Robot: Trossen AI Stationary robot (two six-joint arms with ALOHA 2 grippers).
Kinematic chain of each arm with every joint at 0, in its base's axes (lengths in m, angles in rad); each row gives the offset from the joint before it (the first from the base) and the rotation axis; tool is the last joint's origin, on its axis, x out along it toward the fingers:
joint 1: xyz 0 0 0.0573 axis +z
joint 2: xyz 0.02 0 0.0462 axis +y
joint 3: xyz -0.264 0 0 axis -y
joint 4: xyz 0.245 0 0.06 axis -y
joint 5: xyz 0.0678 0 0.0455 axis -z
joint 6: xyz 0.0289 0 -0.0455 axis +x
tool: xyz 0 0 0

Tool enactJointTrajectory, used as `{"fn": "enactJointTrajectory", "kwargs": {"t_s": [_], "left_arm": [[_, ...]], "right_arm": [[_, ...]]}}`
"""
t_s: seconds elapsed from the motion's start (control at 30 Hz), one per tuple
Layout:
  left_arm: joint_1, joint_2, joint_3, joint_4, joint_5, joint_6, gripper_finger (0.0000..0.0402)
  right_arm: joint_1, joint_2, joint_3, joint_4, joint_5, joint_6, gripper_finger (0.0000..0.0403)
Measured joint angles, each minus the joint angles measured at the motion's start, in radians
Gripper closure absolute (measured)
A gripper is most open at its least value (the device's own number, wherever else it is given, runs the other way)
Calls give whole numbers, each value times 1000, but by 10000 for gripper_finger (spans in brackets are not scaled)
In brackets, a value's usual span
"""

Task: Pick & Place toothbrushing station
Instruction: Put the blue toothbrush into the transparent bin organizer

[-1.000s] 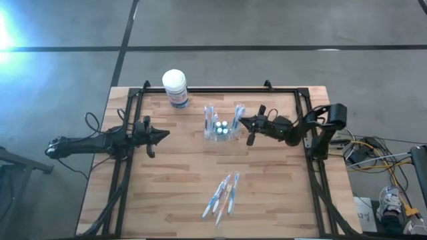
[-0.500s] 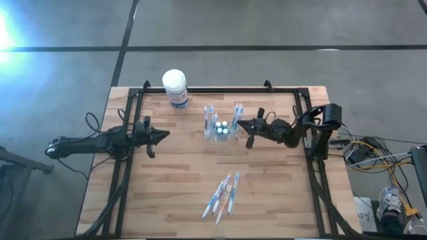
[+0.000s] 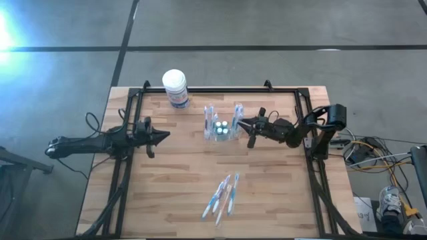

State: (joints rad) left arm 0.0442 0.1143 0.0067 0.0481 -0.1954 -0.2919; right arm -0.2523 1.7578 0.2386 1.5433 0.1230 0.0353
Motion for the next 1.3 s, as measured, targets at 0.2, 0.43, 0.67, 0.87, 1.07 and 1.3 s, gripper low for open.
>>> {"fn": "enactJointTrajectory", "kwargs": {"t_s": [0.2, 0.43, 0.67, 0.87, 1.07, 1.3], "left_arm": [[0, 0, 0, -4, 28, -64, 393], [-5, 42, 0, -5, 46, -108, 397], [-45, 174, -1, 61, 23, -136, 399], [-49, 285, -1, 201, -7, -125, 394], [-49, 337, 10, 240, -15, -123, 393], [-49, 340, 15, 248, -15, -104, 393]], "right_arm": [[0, -112, -63, -3, 0, 0, 288], [72, -345, -145, -211, 1, -24, 290], [260, -561, -107, -651, 216, -42, 355], [271, -626, -31, -757, 348, -95, 393], [171, -578, 147, -1100, 321, -5, 394], [104, -468, 248, -1148, 322, 11, 394]]}}
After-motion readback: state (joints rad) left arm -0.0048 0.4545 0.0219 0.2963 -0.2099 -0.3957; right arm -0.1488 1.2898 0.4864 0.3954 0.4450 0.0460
